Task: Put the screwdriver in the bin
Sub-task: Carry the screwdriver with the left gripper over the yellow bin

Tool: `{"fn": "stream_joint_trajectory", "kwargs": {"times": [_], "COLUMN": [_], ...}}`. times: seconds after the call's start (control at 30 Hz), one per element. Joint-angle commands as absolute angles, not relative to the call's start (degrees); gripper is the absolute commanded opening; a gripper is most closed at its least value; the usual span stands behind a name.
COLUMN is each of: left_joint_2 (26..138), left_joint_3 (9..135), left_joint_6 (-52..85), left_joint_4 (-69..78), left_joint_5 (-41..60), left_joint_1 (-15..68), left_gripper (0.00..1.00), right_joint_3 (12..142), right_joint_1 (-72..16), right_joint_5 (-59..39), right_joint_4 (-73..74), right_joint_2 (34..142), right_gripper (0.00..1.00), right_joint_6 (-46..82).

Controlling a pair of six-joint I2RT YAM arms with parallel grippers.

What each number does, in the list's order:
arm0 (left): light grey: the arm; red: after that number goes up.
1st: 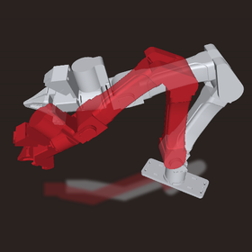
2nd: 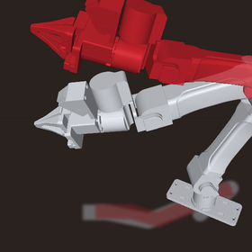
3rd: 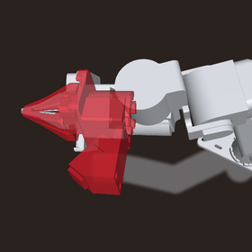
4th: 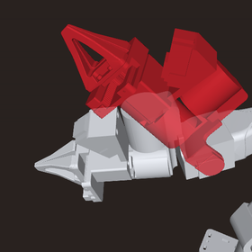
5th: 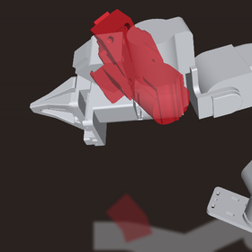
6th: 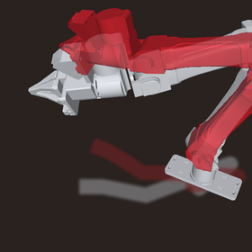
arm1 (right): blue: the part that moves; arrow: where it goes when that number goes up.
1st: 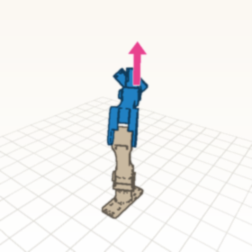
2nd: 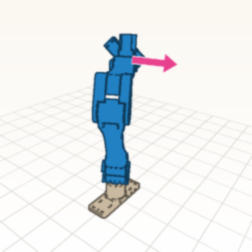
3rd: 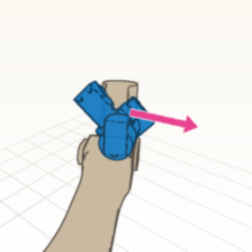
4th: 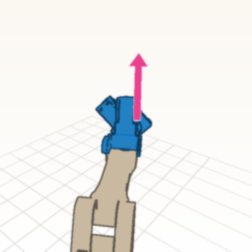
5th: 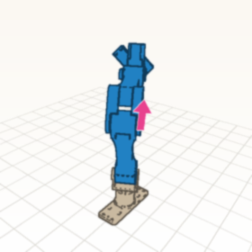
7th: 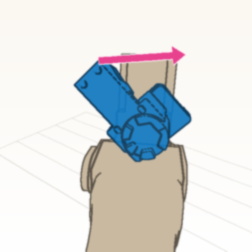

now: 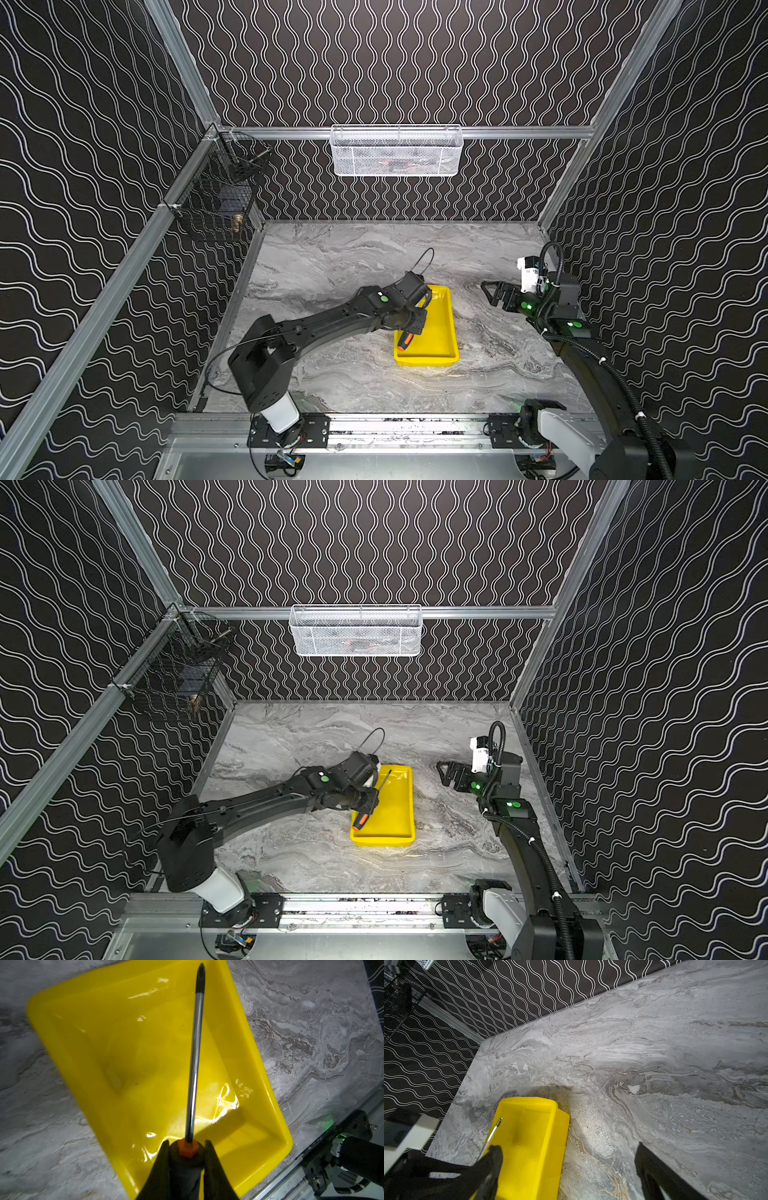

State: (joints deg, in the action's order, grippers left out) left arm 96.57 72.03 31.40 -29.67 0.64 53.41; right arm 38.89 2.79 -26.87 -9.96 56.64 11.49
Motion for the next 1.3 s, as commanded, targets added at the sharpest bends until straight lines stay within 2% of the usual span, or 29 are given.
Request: {"fn": "stream_joint_trajectory", "kwargs": {"times": [0.0,0.23,0.7,0.97,1.1,1.27], "left_joint_2": [99.73,105.31,108.35,109.44,109.77,110.71], "left_joint_3": [73.36,75.27,72.88,72.99,72.48,73.16], "left_joint_6": [29.79,27.14,29.96,30.10,29.85,29.56], "left_joint_4": [-25.10,-26.34,-24.16,-24.43,-23.05,-22.76], "left_joint_5": [1.40,-1.37,-2.37,-2.51,-1.91,-1.19], "left_joint_1": [53.70,53.70,53.70,53.70,53.70,53.70], "left_gripper": [0.00,0.01,0.08,0.19,0.29,0.35], "right_joint_3": [39.23,39.38,40.08,39.39,39.85,39.48], "right_joint_1": [2.75,2.70,2.78,2.81,2.81,2.81], "right_joint_5": [-27.35,-26.96,-28.83,-29.44,-29.05,-28.51], "right_joint_4": [-10.98,-12.05,-10.78,-8.94,-10.55,-10.63], "right_joint_2": [55.88,56.05,60.61,61.47,61.53,61.14], "right_gripper": [0.99,0.99,0.99,1.00,0.99,0.99], "right_joint_6": [10.99,9.76,9.45,9.80,9.31,9.32]}}
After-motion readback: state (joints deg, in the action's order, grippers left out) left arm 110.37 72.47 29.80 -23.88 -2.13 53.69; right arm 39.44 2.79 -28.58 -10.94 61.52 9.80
